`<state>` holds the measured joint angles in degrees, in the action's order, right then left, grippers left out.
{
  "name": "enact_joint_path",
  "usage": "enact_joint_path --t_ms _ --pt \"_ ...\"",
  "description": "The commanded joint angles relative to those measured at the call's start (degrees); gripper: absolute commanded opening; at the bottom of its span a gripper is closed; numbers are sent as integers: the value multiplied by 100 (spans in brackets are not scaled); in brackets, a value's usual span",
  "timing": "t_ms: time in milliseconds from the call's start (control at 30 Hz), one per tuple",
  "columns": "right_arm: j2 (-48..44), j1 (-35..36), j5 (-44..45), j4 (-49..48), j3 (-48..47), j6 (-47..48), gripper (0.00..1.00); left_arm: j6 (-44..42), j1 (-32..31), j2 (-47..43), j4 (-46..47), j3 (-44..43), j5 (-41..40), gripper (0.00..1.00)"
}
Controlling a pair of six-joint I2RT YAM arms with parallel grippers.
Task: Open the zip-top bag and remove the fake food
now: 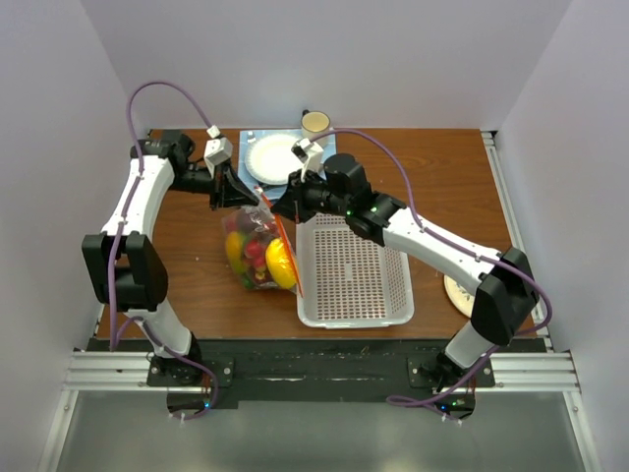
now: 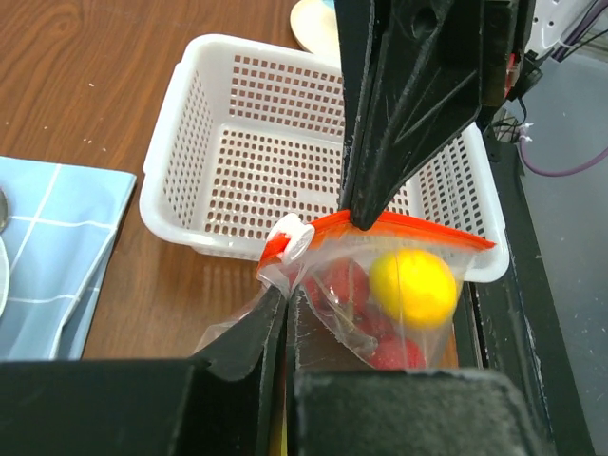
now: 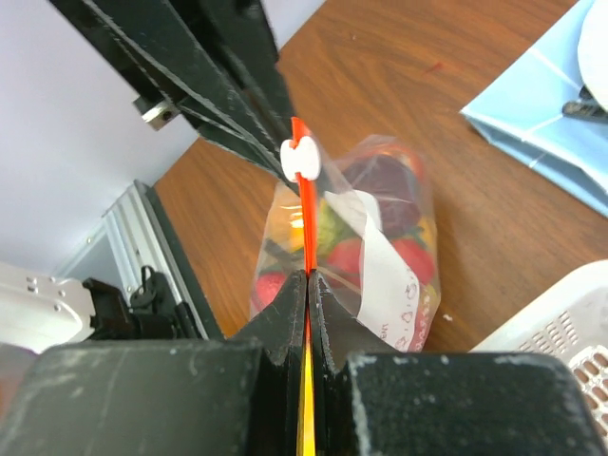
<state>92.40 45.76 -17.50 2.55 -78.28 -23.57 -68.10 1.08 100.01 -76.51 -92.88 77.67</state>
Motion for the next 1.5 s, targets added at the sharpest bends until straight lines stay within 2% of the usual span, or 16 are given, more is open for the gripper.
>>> enact_joint_path --t_ms 0,100,200,233,267,333,367,667,833,933,1033,1133,1167,1200,1333,1467 --pt "-267 38 166 -228 -3 11 0 76 235 -271 110 -195 -217 2" --pt "-22 30 518 -158 -143 142 0 340 287 -341 110 -440 -375 0" --pt "277 30 362 -70 -529 160 0 402 375 -516 101 -520 -585 0" --pt "461 21 161 -105 -722 143 6 420 375 -561 110 -520 -682 0" --pt "533 21 37 -114 -802 134 39 437 375 -605 110 -503 -866 0" --pt "638 30 -218 -140 -951 142 70 490 375 -728 110 -450 -1042 0" --pt "630 30 -271 -184 -944 264 98 481 384 -772 110 -415 -1200 0" --pt "1069 38 -808 220 -1769 1004 99 305 393 -913 110 -63 -1281 0" --pt "622 47 279 -754 -902 855 99 323 384 -886 110 -134 -1237 0" --pt "481 47 958 -547 -811 714 99 358 375 -869 110 -134 -1193 0" --pt "603 30 505 -299 -1013 398 99 428 323 -851 110 -151 -1105 0" --pt "779 30 -278 -79 -1321 1124 99 586 191 -834 110 -125 -1052 0" --pt "797 47 -194 -35 -1374 1344 99 656 147 -842 110 -73 -1035 0" --pt "788 39 -141 -35 -1426 1373 93 683 86 -842 110 -20 -1043 0" --pt "709 47 167 192 -1549 1557 32 736 50 -842 136 173 -1052 0" --pt "841 47 -7 378 -1804 1645 34 780 50 -772 207 200 -1061 0"
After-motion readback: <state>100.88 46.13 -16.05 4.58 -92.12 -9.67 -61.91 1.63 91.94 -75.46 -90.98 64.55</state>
